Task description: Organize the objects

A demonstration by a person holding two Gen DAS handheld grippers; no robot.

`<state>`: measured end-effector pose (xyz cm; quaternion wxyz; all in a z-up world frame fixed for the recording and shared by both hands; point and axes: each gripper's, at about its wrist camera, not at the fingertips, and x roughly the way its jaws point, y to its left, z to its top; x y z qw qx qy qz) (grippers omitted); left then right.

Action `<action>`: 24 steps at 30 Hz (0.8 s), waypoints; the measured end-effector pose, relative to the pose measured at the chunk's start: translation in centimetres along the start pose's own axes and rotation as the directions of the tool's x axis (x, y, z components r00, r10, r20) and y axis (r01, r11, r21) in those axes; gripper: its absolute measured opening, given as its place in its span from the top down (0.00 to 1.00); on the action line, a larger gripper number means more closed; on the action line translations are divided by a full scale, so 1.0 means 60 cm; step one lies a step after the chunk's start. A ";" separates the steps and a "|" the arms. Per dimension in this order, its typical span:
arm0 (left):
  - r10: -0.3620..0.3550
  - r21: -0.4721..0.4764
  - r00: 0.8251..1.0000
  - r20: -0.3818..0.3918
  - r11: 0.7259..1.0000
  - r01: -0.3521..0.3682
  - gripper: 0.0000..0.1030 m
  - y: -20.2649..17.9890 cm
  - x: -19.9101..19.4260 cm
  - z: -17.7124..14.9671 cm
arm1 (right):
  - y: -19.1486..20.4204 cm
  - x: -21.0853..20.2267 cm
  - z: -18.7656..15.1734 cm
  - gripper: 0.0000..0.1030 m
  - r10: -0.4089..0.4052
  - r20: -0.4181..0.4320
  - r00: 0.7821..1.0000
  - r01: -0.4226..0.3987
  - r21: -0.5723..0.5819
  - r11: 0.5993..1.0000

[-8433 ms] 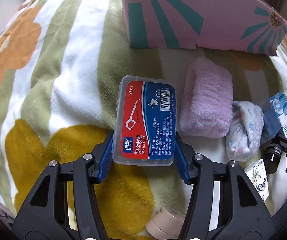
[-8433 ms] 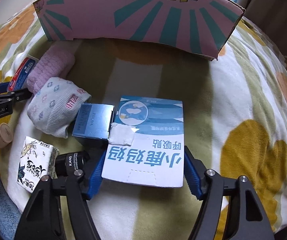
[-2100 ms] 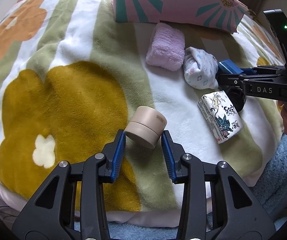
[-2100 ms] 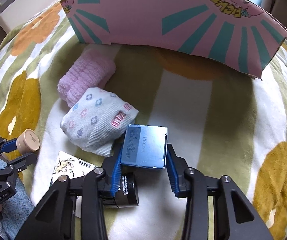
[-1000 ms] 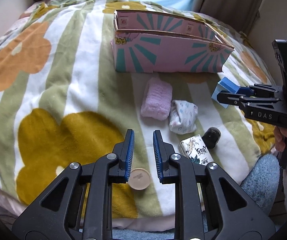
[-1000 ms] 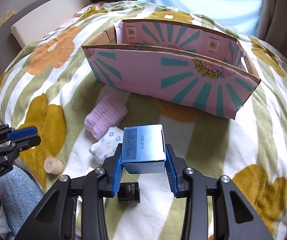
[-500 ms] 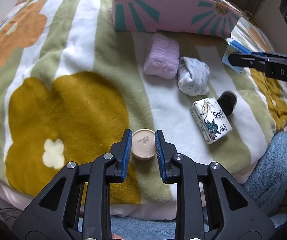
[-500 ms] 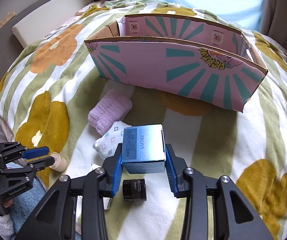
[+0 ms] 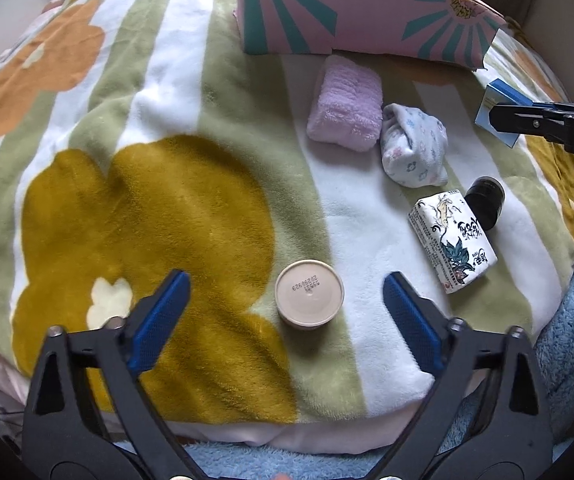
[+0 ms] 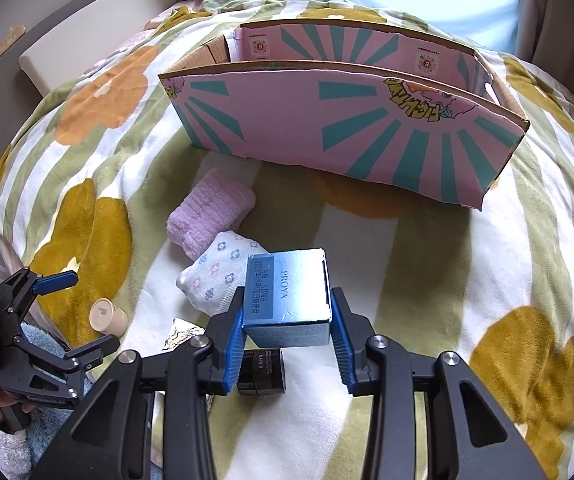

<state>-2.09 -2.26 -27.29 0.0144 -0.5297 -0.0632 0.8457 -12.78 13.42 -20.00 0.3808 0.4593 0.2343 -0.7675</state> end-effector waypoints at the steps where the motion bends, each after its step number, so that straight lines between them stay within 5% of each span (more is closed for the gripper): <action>1: -0.004 0.003 1.000 -0.002 1.000 0.004 0.28 0.000 0.002 0.000 | 0.001 0.001 0.000 0.65 0.000 -0.001 1.000 0.000 -0.001 1.000; 4: -0.008 0.015 1.000 -0.009 1.000 0.008 0.38 -0.001 0.004 -0.003 | 0.002 0.002 0.001 0.65 0.000 -0.002 1.000 0.000 -0.005 1.000; 9: -0.026 0.033 0.999 -0.033 0.999 0.027 0.71 -0.011 0.012 -0.007 | 0.004 0.002 0.002 0.65 0.002 0.001 1.000 -0.002 -0.007 1.000; 24: -0.088 0.023 0.993 0.083 0.996 0.087 0.71 -0.009 -0.079 0.041 | 0.002 -0.037 0.019 0.65 -0.006 0.037 0.999 0.007 -0.020 1.000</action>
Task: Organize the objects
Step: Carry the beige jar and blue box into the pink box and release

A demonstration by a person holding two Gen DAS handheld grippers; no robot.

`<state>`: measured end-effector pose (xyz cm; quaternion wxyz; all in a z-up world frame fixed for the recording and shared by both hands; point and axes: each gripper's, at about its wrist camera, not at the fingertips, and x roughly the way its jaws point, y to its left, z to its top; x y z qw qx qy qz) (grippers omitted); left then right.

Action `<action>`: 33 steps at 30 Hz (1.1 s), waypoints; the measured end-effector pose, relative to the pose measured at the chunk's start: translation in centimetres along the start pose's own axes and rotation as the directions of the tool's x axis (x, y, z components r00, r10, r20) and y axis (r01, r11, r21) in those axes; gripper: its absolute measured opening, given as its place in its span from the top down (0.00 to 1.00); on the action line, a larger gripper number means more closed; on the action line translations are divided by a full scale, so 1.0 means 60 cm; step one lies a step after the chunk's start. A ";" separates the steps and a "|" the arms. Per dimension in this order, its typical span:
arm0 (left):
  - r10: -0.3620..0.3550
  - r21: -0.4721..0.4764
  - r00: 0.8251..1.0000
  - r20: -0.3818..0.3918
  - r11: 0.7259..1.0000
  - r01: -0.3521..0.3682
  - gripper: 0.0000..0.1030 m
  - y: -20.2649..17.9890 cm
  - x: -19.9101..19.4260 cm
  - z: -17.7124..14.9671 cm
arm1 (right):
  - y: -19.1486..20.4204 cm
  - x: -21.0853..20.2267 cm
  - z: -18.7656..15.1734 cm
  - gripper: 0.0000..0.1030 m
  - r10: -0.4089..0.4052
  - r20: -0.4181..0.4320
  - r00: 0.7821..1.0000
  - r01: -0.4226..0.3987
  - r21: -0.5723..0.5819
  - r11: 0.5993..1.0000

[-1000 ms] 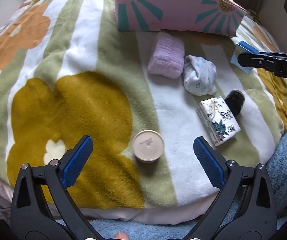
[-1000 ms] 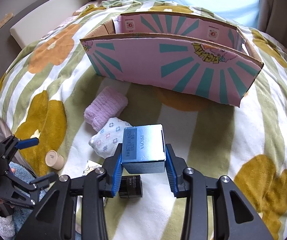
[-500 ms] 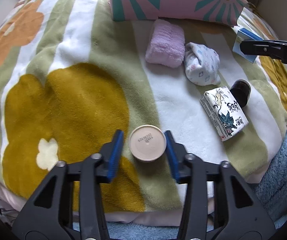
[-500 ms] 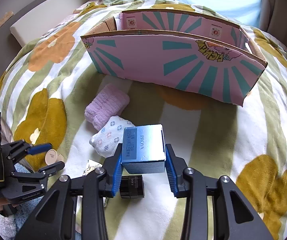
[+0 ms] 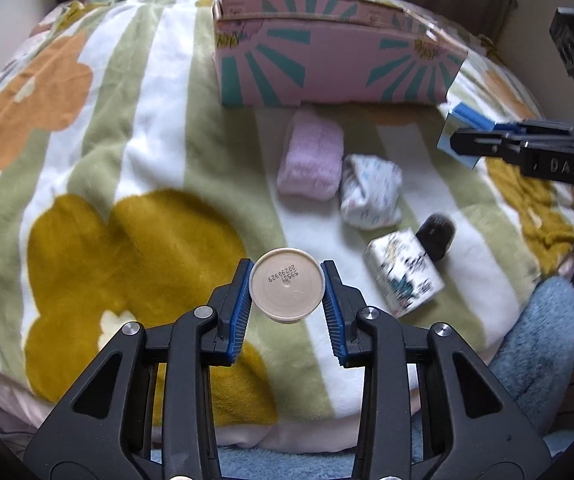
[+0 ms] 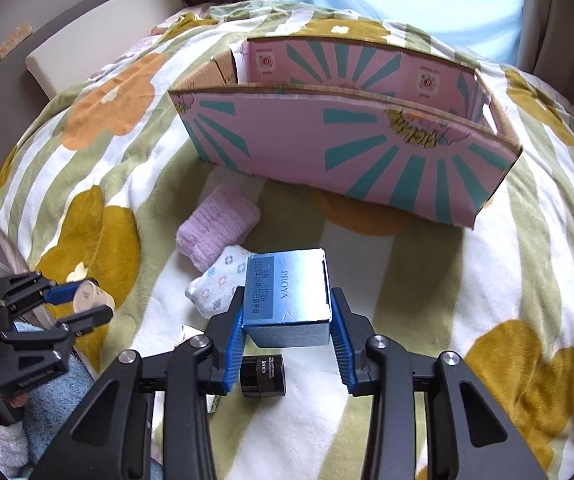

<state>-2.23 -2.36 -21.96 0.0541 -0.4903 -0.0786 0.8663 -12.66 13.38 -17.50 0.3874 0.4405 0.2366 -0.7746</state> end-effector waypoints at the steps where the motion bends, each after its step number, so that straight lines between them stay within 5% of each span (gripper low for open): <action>1: -0.008 0.002 1.000 0.013 1.000 0.008 0.70 -0.001 -0.011 0.011 | -0.001 -0.007 0.004 0.65 -0.002 0.004 1.000 0.002 -0.002 1.000; 10: -0.044 0.092 0.994 0.103 0.995 0.035 0.70 -0.019 -0.109 0.192 | -0.023 -0.094 0.091 0.65 -0.027 0.036 0.999 0.028 -0.032 0.999; 16: -0.072 0.149 0.993 0.098 0.987 0.057 0.70 -0.035 -0.113 0.324 | -0.052 -0.124 0.170 0.65 -0.031 0.037 0.999 0.031 0.008 0.999; 22: -0.088 0.144 0.995 0.034 0.986 0.083 0.70 -0.042 -0.046 0.433 | -0.091 -0.091 0.237 0.65 -0.041 0.005 0.999 0.040 0.039 0.998; 33: -0.101 0.073 0.987 -0.127 0.991 0.111 0.71 -0.027 0.150 0.520 | -0.190 0.033 0.280 0.65 -0.041 -0.090 0.995 0.052 0.122 0.991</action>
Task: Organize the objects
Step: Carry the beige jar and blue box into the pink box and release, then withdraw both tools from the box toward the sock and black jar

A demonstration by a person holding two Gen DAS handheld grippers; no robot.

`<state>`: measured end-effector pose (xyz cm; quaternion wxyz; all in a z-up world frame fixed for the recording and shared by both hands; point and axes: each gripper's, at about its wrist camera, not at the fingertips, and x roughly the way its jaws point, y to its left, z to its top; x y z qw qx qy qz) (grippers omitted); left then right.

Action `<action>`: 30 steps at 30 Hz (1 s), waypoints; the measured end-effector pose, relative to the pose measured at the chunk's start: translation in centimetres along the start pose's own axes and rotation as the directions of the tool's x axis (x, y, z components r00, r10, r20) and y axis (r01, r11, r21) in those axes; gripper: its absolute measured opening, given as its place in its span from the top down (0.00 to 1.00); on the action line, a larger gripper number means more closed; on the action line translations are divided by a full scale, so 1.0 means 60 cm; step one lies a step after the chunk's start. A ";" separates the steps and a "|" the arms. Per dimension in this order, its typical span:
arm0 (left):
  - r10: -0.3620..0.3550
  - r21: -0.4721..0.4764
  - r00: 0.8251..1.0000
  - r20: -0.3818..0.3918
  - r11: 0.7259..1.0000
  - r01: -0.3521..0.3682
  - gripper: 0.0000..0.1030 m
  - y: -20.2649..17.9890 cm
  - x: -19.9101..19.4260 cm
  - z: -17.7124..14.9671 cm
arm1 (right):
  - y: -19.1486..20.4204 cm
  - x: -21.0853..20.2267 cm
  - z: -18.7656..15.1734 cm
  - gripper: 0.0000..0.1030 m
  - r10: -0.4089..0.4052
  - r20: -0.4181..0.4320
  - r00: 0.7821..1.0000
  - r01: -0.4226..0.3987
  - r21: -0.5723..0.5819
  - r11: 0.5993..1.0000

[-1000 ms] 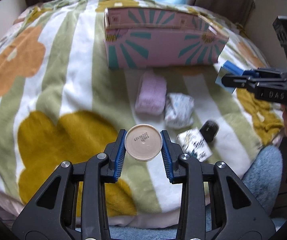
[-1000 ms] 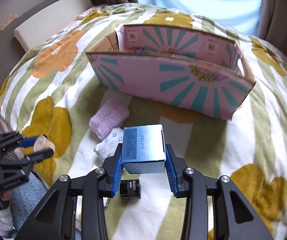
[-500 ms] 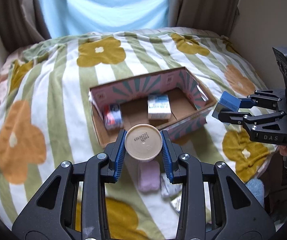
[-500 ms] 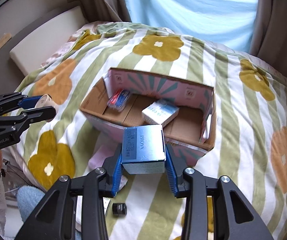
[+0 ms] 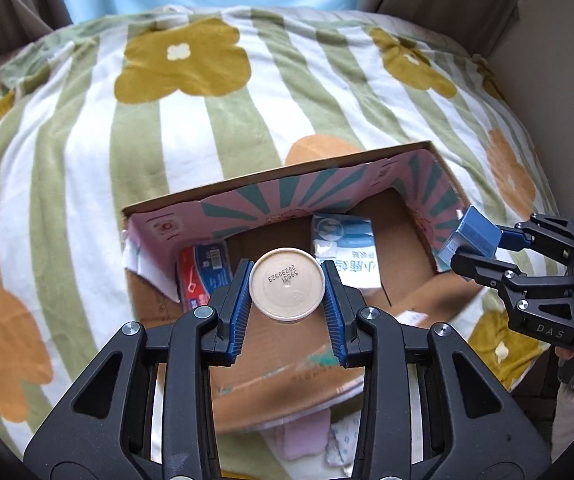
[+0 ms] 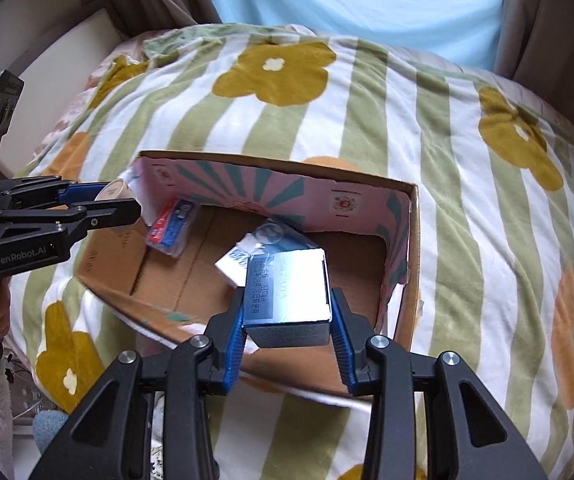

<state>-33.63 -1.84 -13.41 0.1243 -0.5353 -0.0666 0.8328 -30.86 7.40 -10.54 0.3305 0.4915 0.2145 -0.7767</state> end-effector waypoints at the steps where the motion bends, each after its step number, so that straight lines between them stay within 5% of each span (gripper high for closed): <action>1: 0.000 -0.003 1.000 -0.011 1.000 0.000 0.71 0.002 0.013 0.003 | -0.008 0.012 0.001 0.65 0.002 -0.009 1.000 -0.002 0.010 1.000; 11: 0.027 -0.022 0.998 -0.061 0.999 -0.029 0.70 0.009 0.078 0.016 | -0.043 0.065 0.011 0.65 0.022 -0.039 0.999 -0.020 0.068 0.998; 13: 0.056 -0.024 0.996 -0.063 0.998 -0.058 0.70 0.008 0.077 0.020 | -0.048 0.068 0.016 0.62 0.026 -0.041 0.999 -0.023 0.085 0.996; 14: 0.085 -0.025 0.994 -0.061 0.996 -0.087 0.68 0.007 0.074 0.023 | -0.050 0.067 0.019 0.53 0.021 -0.044 0.999 -0.017 0.087 0.996; 16: 0.097 -0.017 0.994 -0.044 0.995 -0.098 0.43 0.006 0.064 0.026 | -0.050 0.060 0.023 0.35 0.030 -0.028 0.999 -0.028 0.084 0.996; 17: 0.092 -0.016 0.995 -0.035 0.996 -0.093 0.00 0.006 0.058 0.027 | -0.049 0.055 0.024 0.23 0.030 -0.017 0.999 -0.029 0.083 0.996; 19: 0.088 -0.023 0.996 -0.006 0.996 -0.089 0.00 0.007 0.045 0.025 | -0.044 0.045 0.023 0.15 0.001 -0.006 1.000 0.000 0.068 0.998; 30: 0.120 0.008 0.992 0.028 0.993 -0.121 0.00 -0.019 -0.033 -0.013 | -0.019 -0.016 -0.003 0.15 0.003 0.017 1.000 -0.003 0.027 1.000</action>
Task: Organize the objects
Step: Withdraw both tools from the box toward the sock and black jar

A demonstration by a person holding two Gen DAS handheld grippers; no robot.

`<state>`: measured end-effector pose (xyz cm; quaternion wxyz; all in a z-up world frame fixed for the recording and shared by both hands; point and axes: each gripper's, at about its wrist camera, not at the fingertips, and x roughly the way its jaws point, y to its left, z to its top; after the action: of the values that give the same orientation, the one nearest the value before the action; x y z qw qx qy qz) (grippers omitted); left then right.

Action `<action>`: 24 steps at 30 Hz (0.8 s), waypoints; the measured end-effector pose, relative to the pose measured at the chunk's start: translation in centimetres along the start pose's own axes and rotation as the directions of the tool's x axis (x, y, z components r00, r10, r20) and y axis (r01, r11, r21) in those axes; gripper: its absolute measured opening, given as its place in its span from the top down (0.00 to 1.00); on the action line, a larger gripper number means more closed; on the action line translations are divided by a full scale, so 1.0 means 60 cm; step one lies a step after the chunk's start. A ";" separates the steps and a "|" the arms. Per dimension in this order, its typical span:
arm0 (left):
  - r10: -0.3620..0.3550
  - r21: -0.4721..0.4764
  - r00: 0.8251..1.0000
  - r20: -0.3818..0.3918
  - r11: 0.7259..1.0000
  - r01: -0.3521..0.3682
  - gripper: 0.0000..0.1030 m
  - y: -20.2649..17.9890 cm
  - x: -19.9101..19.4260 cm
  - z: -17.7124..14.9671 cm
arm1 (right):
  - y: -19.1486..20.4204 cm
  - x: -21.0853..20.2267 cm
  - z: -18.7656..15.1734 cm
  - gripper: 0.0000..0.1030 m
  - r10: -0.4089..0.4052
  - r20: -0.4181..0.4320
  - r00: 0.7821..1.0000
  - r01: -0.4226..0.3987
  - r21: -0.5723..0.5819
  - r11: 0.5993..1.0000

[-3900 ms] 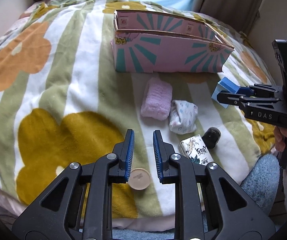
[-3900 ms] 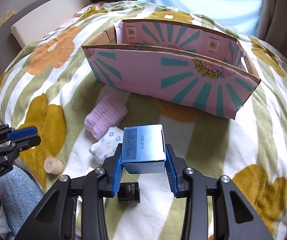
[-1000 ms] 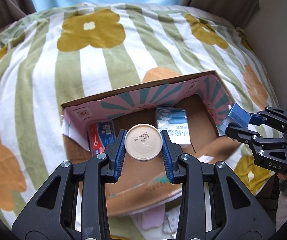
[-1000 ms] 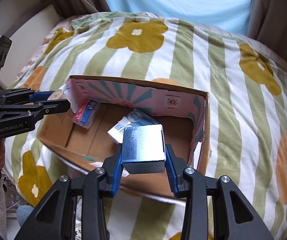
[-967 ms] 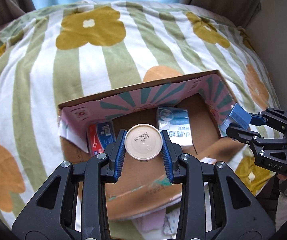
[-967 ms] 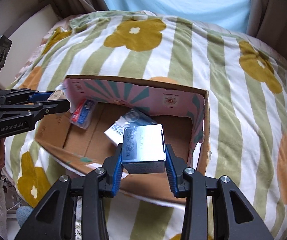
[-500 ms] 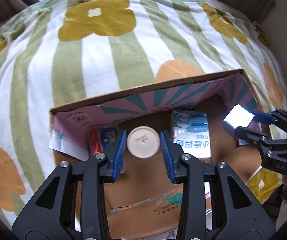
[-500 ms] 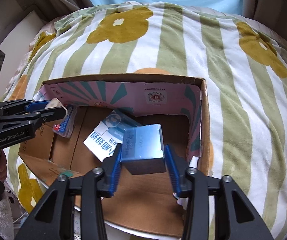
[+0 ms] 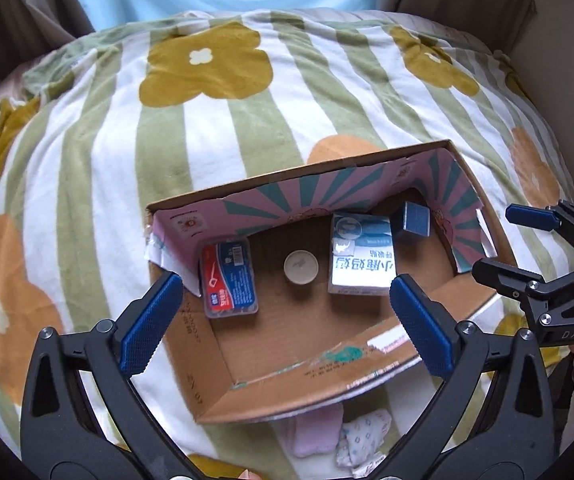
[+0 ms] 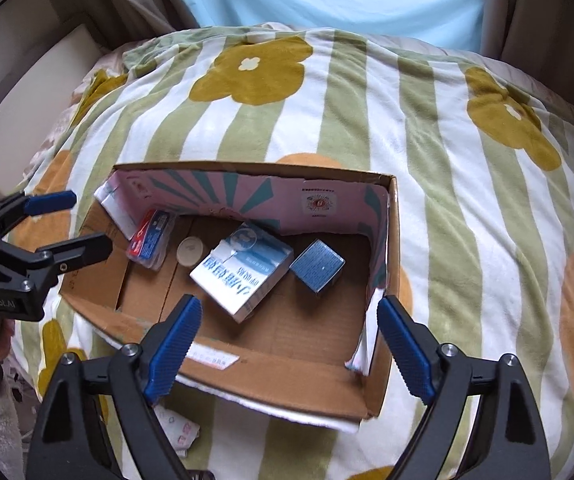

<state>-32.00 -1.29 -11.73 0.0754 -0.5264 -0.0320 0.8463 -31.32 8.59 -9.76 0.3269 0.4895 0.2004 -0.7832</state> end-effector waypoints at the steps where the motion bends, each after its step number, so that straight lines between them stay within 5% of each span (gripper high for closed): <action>1: 0.000 0.006 1.000 0.011 1.000 0.000 0.00 -0.003 -0.015 -0.003 | 0.005 -0.012 -0.003 0.15 -0.005 0.009 1.000 0.005 -0.011 1.000; 11: 0.062 0.011 0.987 0.150 0.998 -0.065 0.00 -0.021 -0.163 -0.066 | 0.056 -0.132 -0.056 0.15 -0.025 0.109 0.994 0.036 -0.096 0.995; 16: 0.086 0.003 0.975 0.206 0.996 -0.088 0.00 -0.028 -0.226 -0.120 | 0.084 -0.168 -0.098 0.15 0.028 0.132 0.991 -0.008 -0.147 0.989; 24: 0.115 -0.032 0.972 0.207 0.993 -0.111 0.00 -0.051 -0.231 -0.230 | 0.120 -0.168 -0.176 0.15 0.108 0.159 0.981 -0.072 -0.220 0.973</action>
<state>-13.34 -0.87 -5.14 0.0182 -0.4366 -0.0182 0.8993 -16.43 13.38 -5.30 0.4287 0.3915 0.2321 -0.7804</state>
